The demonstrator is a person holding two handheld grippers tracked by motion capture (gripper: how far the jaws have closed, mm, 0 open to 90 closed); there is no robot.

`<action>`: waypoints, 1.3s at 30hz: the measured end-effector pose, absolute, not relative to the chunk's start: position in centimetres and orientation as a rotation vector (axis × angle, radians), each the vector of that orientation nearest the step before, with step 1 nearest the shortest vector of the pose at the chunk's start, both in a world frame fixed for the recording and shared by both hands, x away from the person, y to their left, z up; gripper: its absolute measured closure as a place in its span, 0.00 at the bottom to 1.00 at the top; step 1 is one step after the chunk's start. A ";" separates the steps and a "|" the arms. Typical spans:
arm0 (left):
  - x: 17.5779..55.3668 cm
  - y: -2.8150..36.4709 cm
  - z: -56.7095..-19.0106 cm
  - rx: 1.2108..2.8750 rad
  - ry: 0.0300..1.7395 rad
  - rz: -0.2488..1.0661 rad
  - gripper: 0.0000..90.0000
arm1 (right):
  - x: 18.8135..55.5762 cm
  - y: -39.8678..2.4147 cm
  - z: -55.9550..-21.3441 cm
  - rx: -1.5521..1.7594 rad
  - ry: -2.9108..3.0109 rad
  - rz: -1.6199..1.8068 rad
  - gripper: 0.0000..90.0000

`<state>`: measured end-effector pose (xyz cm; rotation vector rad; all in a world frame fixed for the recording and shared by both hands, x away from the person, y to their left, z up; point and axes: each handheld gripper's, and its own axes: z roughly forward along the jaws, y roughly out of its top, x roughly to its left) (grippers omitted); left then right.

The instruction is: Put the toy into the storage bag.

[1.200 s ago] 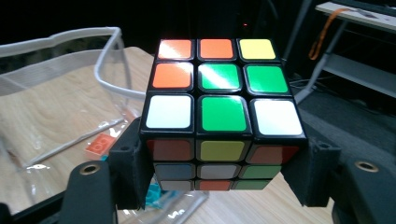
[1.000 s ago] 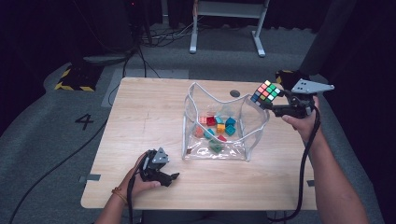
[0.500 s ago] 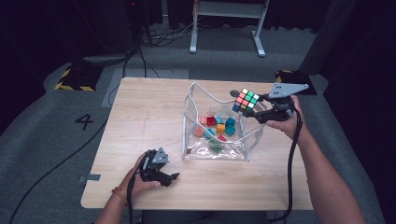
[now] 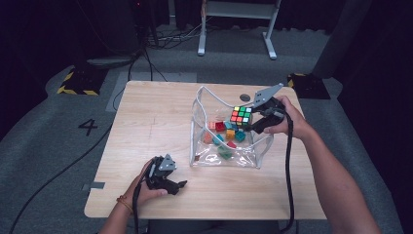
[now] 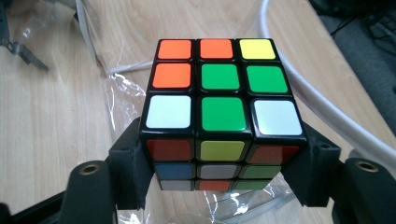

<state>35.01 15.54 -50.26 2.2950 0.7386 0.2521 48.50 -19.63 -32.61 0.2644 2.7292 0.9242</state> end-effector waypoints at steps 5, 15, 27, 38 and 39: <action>35.0 15.5 -50.3 2.291 0.740 0.251 0.15 | 49.0 -18.3 -32.6 0.272 2.785 0.744 0.38; 35.0 15.5 -50.3 2.291 0.740 0.251 0.15 | 49.9 -16.4 -33.0 0.217 2.840 0.570 0.38; 35.0 15.5 -50.3 2.292 0.740 0.250 0.15 | 50.6 -16.1 -34.3 0.278 2.943 0.295 0.38; 35.0 15.5 -50.3 2.292 0.739 0.250 0.15 | 50.9 -18.5 -34.5 0.422 2.935 0.129 0.38; 35.0 15.5 -50.3 2.292 0.740 0.251 0.15 | 50.9 -18.6 -34.5 0.412 2.933 0.133 0.38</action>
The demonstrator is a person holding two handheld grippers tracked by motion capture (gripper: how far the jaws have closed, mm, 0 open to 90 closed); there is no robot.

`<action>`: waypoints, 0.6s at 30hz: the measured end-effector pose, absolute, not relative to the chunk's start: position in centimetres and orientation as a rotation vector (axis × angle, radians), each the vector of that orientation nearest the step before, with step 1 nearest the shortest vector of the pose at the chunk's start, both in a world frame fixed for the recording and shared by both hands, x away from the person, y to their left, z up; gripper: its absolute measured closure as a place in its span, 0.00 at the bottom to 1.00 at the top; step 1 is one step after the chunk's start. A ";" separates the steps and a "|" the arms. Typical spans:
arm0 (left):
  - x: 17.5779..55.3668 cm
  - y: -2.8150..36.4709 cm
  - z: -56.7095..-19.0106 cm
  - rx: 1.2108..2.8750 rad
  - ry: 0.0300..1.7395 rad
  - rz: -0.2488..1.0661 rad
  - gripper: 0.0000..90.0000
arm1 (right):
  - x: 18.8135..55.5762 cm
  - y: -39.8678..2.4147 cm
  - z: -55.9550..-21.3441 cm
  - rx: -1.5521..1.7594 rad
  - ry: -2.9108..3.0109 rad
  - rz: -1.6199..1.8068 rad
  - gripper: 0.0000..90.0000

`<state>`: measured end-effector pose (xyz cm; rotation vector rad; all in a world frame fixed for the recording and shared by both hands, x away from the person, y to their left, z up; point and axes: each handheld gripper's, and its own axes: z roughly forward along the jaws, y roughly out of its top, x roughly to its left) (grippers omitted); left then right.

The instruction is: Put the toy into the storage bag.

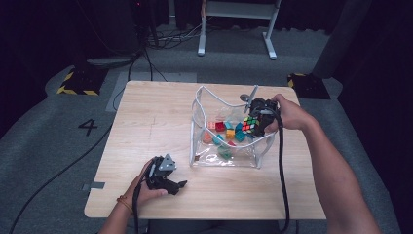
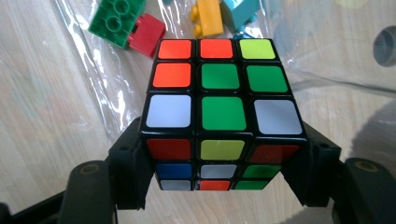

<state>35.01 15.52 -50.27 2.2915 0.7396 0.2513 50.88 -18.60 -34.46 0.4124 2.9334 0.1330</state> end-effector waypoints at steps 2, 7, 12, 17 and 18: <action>35.0 15.5 -50.3 2.292 0.739 0.251 0.15 | 50.7 -18.6 -34.4 0.422 2.927 0.134 0.38; 35.0 15.5 -50.3 2.291 0.739 0.250 0.15 | 50.8 -18.5 -34.5 0.427 2.910 0.149 0.38; 35.0 15.5 -50.3 2.292 0.741 0.250 0.15 | 50.7 -18.7 -34.5 0.421 2.901 0.223 0.38; 35.0 15.5 -50.3 2.291 0.740 0.251 0.15 | 50.5 -19.4 -34.4 0.414 2.868 0.370 0.38; 35.0 15.5 -50.3 2.291 0.741 0.251 0.15 | 50.6 -19.5 -34.3 0.396 2.847 0.404 0.37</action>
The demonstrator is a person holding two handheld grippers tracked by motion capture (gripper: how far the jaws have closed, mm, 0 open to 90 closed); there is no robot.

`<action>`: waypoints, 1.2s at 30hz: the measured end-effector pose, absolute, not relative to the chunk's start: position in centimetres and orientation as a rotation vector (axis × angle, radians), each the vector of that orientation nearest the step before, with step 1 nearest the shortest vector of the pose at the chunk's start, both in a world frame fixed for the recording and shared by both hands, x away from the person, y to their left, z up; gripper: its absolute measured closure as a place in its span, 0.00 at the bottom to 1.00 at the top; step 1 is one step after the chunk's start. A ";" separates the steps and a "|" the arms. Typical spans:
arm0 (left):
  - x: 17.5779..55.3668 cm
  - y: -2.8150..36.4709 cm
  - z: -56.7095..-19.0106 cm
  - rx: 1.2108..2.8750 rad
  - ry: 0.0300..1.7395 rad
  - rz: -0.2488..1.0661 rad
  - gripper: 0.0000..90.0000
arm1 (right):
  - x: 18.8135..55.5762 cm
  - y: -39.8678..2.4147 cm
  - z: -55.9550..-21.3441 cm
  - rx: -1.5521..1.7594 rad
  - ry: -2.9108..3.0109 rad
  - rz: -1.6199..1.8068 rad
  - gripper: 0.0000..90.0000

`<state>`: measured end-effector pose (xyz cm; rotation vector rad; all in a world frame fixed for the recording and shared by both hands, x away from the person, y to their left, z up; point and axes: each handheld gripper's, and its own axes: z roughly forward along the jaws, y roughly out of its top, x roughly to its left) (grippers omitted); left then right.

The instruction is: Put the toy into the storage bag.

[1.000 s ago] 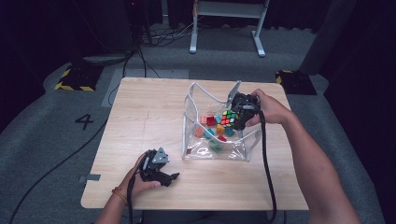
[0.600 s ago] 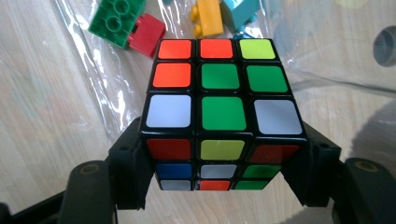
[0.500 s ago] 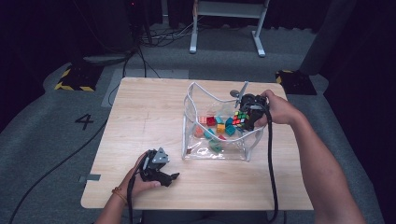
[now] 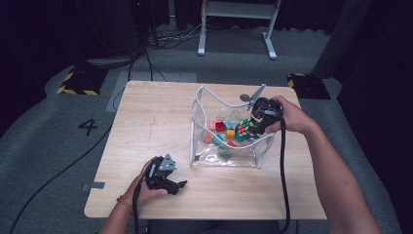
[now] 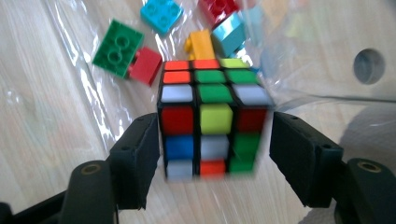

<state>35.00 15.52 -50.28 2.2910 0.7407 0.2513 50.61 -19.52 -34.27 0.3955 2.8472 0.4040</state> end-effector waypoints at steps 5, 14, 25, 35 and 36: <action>35.0 15.5 -50.3 2.290 0.740 0.251 0.15 | 50.3 -20.5 -33.4 0.451 2.788 0.563 0.37; 35.0 15.5 -50.3 2.291 0.741 0.251 0.15 | 49.2 -21.6 -32.2 0.482 2.670 0.780 0.37; 35.0 15.5 -50.3 2.291 0.740 0.252 0.15 | 47.6 -22.8 -31.0 0.577 2.546 0.957 0.36; 35.0 15.5 -50.3 2.291 0.740 0.252 0.15 | 45.7 -24.0 -29.8 0.624 2.438 1.035 0.30; 35.0 15.5 -50.3 2.291 0.740 0.251 0.15 | 45.5 -24.2 -29.6 0.622 2.425 1.045 0.30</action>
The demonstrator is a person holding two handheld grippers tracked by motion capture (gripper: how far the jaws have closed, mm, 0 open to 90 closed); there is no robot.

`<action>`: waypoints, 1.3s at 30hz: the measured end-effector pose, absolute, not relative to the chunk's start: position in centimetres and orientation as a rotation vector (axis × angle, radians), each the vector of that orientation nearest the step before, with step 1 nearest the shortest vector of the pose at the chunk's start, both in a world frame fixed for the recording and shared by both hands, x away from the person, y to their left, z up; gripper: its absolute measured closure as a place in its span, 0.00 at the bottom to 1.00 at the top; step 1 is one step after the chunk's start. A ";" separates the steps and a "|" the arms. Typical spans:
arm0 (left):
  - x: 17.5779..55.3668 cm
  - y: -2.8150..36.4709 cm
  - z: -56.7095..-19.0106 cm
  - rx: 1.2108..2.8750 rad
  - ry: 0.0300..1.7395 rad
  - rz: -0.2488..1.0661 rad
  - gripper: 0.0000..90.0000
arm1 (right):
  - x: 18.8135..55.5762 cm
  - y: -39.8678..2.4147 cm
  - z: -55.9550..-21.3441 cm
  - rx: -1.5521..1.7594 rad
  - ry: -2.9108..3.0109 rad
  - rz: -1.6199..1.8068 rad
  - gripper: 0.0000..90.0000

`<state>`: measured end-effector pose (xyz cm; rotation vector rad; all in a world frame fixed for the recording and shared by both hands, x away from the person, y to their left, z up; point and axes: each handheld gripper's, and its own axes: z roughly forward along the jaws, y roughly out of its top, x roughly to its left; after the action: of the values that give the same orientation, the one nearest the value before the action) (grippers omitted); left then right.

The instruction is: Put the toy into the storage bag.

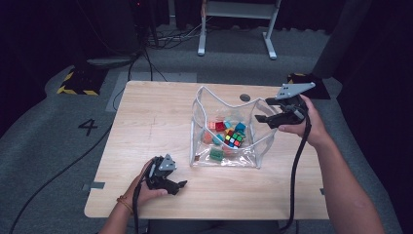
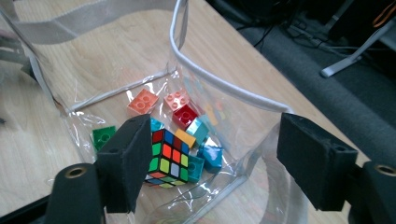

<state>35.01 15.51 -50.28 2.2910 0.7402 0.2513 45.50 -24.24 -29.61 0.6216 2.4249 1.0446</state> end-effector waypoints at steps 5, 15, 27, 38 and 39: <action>35.0 15.5 -50.3 2.291 0.740 0.251 0.15 | 44.4 -25.1 -28.9 0.616 2.388 1.081 0.29; 35.0 15.5 -50.3 2.293 0.737 0.253 0.15 | 42.7 -26.9 -28.7 0.646 2.349 1.119 0.29; 35.0 15.5 -50.3 2.292 0.737 0.253 0.15 | 40.6 -28.5 -29.5 0.652 2.325 1.153 0.28; 35.0 15.5 -50.3 2.294 0.737 0.253 0.15 | 39.1 -29.3 -31.4 0.645 2.323 1.147 0.27; 35.0 15.5 -50.3 2.292 0.738 0.253 0.15 | 39.0 -29.3 -31.5 0.640 2.329 1.153 0.27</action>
<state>35.02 15.51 -50.28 2.2917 0.7382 0.2529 38.96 -29.34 -31.50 0.6402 2.3293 1.1530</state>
